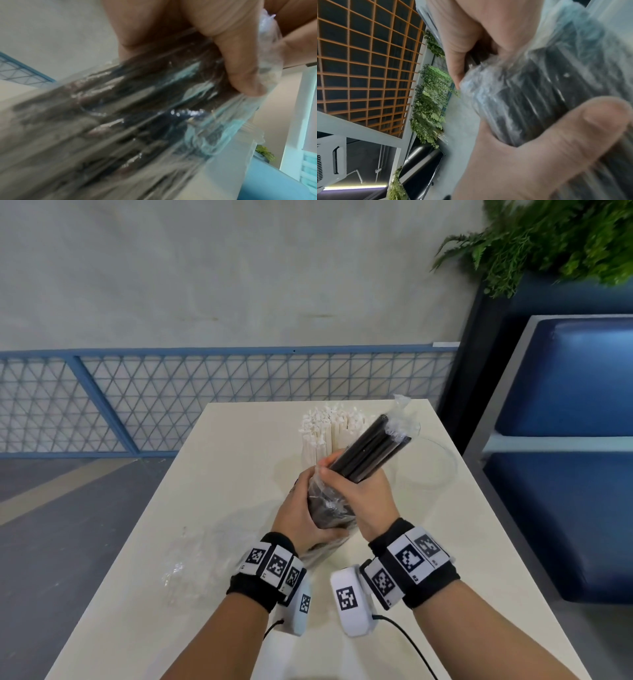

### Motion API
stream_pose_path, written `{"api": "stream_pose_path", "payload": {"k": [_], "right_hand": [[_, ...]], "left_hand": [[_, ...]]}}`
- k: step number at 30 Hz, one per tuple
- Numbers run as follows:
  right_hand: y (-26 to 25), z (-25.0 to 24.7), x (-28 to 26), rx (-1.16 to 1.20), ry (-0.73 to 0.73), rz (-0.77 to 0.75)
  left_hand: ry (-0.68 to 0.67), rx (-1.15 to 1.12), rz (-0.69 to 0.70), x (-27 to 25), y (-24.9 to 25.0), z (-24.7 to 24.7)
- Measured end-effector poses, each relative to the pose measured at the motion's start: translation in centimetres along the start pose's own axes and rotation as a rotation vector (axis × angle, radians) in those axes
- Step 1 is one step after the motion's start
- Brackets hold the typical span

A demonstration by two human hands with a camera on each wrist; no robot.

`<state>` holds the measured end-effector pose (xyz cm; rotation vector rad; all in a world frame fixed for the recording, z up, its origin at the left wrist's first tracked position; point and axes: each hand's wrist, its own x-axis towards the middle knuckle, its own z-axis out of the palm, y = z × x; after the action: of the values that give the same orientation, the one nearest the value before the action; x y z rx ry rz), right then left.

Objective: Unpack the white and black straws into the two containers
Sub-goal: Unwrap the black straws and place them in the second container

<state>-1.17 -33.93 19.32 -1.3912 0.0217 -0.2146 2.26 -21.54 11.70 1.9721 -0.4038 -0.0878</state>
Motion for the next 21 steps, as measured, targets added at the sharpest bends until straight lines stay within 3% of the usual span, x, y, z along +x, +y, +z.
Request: {"api": "stream_pose_path", "payload": {"k": [9, 12, 16, 21], "right_hand": [[-4.0, -2.4, 2.1, 0.35, 0.245, -0.1], [-4.2, -3.3, 2.8, 0.415, 0.221, -0.052], [-3.1, -2.4, 1.6, 0.327, 0.121, 0.035], [-3.8, -4.6, 3.0, 0.526, 0.295, 0.016]], "left_hand": [[0.037, 0.089, -0.04, -0.1, -0.5, -0.2], [0.026, 0.116, -0.047, 0.0, -0.4, 0.0], [0.01, 0.111, -0.055, 0.1, 0.0, 0.6], [0.045, 0.076, -0.057, 0.2, 0.0, 0.2]]}}
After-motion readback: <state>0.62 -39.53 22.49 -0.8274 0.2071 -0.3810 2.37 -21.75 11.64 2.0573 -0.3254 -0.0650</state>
